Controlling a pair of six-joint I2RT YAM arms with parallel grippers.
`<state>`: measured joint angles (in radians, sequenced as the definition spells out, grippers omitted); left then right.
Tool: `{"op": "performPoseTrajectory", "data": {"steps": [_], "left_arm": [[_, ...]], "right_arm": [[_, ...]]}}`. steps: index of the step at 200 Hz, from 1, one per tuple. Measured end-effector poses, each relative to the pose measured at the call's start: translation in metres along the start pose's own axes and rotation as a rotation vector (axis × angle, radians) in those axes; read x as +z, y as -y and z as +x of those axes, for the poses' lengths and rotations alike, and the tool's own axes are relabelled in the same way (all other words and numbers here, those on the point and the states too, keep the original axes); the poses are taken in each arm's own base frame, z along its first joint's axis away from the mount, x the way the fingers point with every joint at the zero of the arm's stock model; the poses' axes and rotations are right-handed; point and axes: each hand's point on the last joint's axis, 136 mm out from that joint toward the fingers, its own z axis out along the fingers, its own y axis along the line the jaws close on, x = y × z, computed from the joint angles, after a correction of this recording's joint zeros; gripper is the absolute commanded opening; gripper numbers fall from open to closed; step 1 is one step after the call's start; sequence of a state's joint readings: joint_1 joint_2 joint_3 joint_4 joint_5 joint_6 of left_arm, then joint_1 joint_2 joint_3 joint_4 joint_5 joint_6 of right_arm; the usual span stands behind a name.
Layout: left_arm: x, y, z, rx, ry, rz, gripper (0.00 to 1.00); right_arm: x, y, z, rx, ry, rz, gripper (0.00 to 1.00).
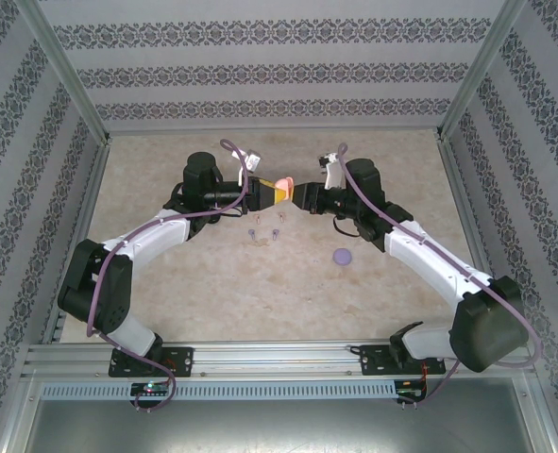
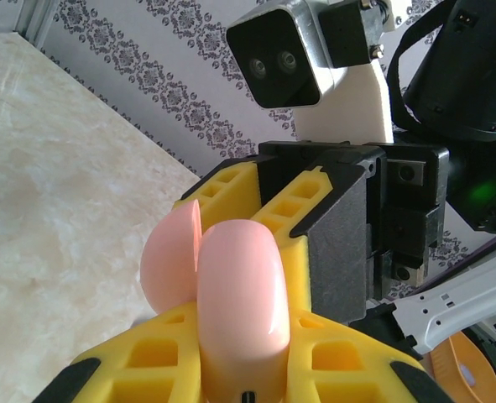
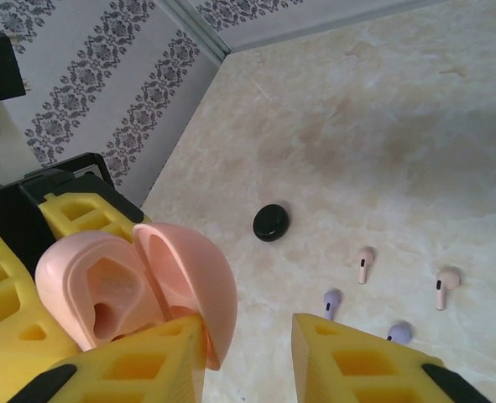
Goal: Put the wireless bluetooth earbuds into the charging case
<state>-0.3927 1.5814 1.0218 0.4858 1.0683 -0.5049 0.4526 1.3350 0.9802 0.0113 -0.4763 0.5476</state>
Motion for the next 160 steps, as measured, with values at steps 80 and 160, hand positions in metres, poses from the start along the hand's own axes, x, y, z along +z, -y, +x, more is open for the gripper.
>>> {"op": "performPoseTrajectory", "data": {"steps": [80, 160], "left_arm": [[-0.0001, -0.0010, -0.0006, 0.000, 0.003, -0.006, 0.00], [0.0001, -0.0008, -0.0006, 0.001, 0.003, -0.005, 0.09]], "right_arm": [[0.0038, -0.0039, -0.0002, 0.004, -0.013, -0.019, 0.20], [0.0043, -0.0067, -0.0009, 0.003, -0.015, -0.035, 0.00]]}}
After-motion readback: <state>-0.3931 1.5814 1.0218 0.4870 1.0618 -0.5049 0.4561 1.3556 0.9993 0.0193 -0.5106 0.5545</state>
